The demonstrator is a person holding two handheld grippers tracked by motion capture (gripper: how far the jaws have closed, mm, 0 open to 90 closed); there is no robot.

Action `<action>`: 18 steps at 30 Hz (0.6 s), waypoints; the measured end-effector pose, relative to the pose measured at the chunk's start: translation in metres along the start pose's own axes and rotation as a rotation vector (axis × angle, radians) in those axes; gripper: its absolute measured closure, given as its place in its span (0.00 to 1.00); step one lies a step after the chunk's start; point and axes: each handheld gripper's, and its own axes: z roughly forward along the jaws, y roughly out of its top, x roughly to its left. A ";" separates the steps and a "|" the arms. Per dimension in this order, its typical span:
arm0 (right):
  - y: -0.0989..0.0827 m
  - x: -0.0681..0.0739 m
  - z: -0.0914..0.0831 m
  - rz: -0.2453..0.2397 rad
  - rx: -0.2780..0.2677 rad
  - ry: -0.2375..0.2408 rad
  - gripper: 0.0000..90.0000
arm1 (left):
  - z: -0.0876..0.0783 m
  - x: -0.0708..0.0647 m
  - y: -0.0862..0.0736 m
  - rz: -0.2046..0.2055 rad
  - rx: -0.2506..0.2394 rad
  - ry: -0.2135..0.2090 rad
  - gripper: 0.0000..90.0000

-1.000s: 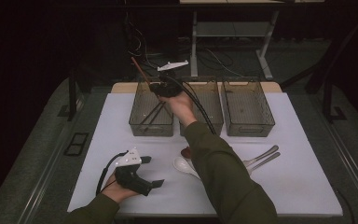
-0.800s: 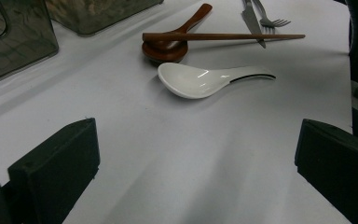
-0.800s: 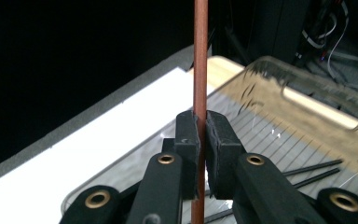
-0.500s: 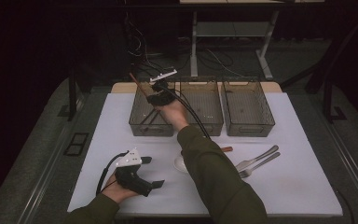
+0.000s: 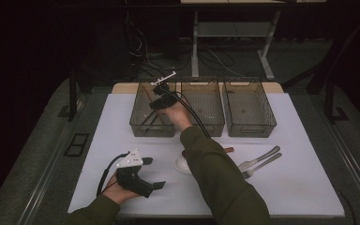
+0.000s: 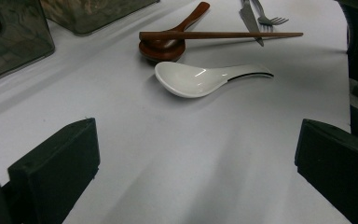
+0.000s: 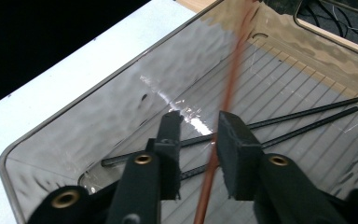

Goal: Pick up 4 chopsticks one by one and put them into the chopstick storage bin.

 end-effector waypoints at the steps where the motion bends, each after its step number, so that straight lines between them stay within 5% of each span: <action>1: 0.000 -0.001 -0.001 0.002 -0.002 0.001 0.70 | 0.000 0.000 0.000 -0.001 0.000 0.000 0.00; 10: 0.005 -0.001 -0.030 -0.016 -0.016 0.047 0.53 | 0.000 0.000 0.000 0.003 0.003 0.003 0.00; 18: 0.001 -0.004 -0.070 -0.068 -0.050 0.069 0.49 | 0.000 0.001 0.000 -0.005 0.003 0.004 0.00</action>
